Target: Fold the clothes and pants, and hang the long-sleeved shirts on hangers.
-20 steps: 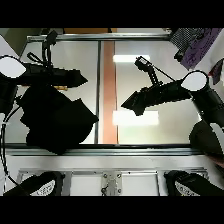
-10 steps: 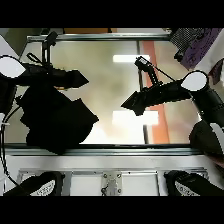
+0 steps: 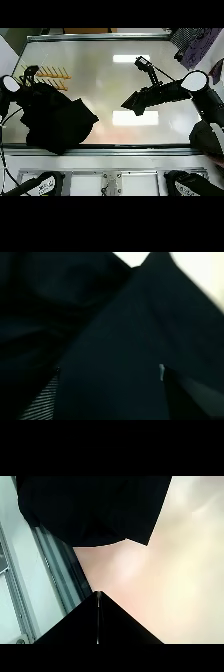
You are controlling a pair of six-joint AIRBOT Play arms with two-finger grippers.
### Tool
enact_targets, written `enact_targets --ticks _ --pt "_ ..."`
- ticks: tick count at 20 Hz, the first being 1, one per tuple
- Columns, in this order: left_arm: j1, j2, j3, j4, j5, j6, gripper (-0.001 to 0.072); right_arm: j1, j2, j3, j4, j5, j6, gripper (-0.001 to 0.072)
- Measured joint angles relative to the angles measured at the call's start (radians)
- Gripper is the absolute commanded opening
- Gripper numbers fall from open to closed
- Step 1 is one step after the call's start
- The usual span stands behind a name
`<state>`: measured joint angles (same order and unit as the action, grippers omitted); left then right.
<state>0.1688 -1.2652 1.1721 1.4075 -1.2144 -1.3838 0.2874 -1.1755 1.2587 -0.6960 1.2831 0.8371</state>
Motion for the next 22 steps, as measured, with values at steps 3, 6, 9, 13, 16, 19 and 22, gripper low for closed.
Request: enact_targets --ticks 3,6,9,13,16,19,22 --pt "0.079 -0.076 -0.072 0.031 0.041 0.017 0.0704 0.000 0.000 0.000 0.000 0.000 0.000 0.0021" --pt "0.104 -0.154 -0.100 0.043 0.042 0.026 0.0704 0.000 0.000 0.000 0.000 0.000 0.000 0.0021" --pt "0.079 -0.192 -0.110 0.052 0.019 0.032 0.0383 0.000 0.000 0.000 0.000 0.000 0.000 0.0021" --pt "-0.012 -0.152 -0.113 0.012 -0.011 0.035 0.0015 0.000 0.000 0.000 0.000 0.000 0.000 0.0021" --pt "-0.108 -0.063 -0.085 -0.076 -0.021 0.035 0.0016 0.000 0.000 0.000 0.020 0.000 0.010 0.0021" --pt "-0.234 0.029 -0.010 -0.160 -0.025 0.014 0.0015 0.000 0.000 0.000 0.088 0.004 0.023 0.0019" --pt "-0.405 0.079 0.111 -0.195 -0.021 -0.031 0.0015 -0.034 0.010 0.013 0.113 0.007 0.007 0.0017"
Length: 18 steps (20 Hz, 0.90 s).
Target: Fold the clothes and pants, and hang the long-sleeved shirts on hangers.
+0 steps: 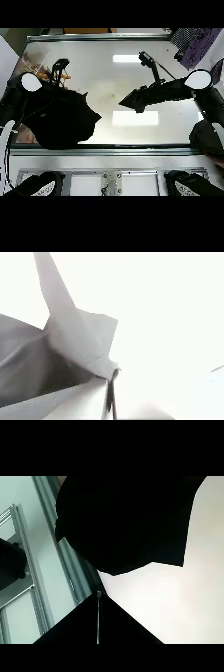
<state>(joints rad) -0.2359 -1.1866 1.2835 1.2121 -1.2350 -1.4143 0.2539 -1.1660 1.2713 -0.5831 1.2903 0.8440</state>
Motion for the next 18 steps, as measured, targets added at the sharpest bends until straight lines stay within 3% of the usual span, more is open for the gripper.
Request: enact_targets --ticks 4,10,12,18 --pt "-0.243 -0.064 0.205 -0.018 0.072 -0.060 0.0015 -0.153 0.048 0.033 -0.071 -0.036 0.069 0.0017" --pt "-0.510 -0.404 0.595 -0.028 0.195 -0.108 0.0031 -0.470 0.143 0.046 -0.153 -0.096 0.201 0.0018" --pt "-0.548 -0.513 0.698 -0.032 0.204 -0.113 0.0605 -0.551 0.158 0.047 -0.163 -0.103 0.232 0.0019" --pt "-0.463 -0.547 0.658 0.025 0.121 -0.212 0.0613 -0.637 0.171 0.047 -0.166 -0.108 0.276 0.0019"
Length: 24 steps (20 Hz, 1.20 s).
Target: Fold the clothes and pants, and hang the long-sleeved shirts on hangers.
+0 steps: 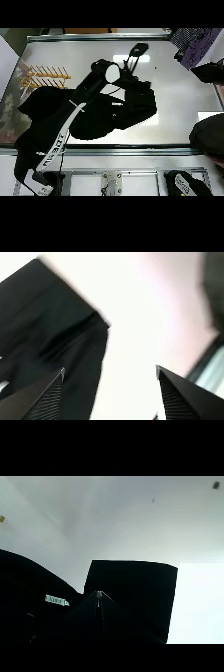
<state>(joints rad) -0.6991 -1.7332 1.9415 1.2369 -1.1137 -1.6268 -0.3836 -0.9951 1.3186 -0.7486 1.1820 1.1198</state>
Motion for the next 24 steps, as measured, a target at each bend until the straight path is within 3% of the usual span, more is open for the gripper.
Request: enact_targets --ticks 4,7,17,18,20,21,24 --pt "0.063 0.108 -0.219 0.229 -0.096 -0.109 0.0613 -0.003 0.001 0.000 0.019 0.021 0.007 0.0017" --pt "0.082 0.142 -0.390 0.366 -0.096 -0.163 0.0613 0.026 0.001 0.000 -0.013 0.042 0.021 0.0017" --pt "0.074 0.038 -0.522 0.532 0.011 -0.235 0.0612 0.288 0.001 -0.006 -0.409 0.063 0.187 0.0017" --pt "0.074 0.035 -0.524 0.537 0.023 -0.239 0.0588 0.311 0.001 -0.012 -0.436 0.063 0.199 0.0017" --pt "0.076 0.032 -0.526 0.543 0.041 -0.243 0.0097 0.354 0.001 -0.029 -0.480 0.063 0.233 0.0016" --pt "0.079 0.031 -0.526 0.544 0.048 -0.244 0.0016 0.379 0.000 -0.041 -0.495 0.061 0.251 0.0016" --pt "0.099 0.034 -0.526 0.541 0.056 -0.248 0.0016 0.477 -0.018 -0.079 -0.546 0.035 0.349 0.0016"
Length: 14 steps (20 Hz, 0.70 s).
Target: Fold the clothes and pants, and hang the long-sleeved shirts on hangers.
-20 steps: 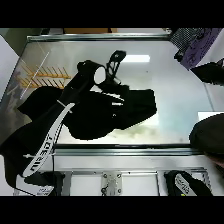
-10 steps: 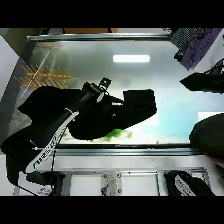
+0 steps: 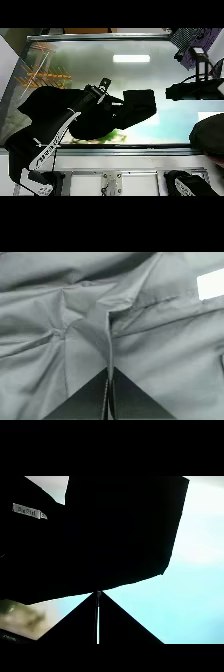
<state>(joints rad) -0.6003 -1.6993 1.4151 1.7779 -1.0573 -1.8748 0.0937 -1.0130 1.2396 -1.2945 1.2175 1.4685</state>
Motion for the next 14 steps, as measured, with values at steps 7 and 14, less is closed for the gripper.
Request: enact_targets --ticks 7,14 --pt "0.020 0.090 0.000 -0.062 -0.006 -0.002 0.0016 0.352 -0.225 -0.029 -0.260 -0.149 0.543 0.0499" --pt "-0.014 0.126 0.000 -0.077 -0.035 0.001 0.0016 0.457 -0.466 -0.031 -0.224 -0.324 0.813 0.0575"
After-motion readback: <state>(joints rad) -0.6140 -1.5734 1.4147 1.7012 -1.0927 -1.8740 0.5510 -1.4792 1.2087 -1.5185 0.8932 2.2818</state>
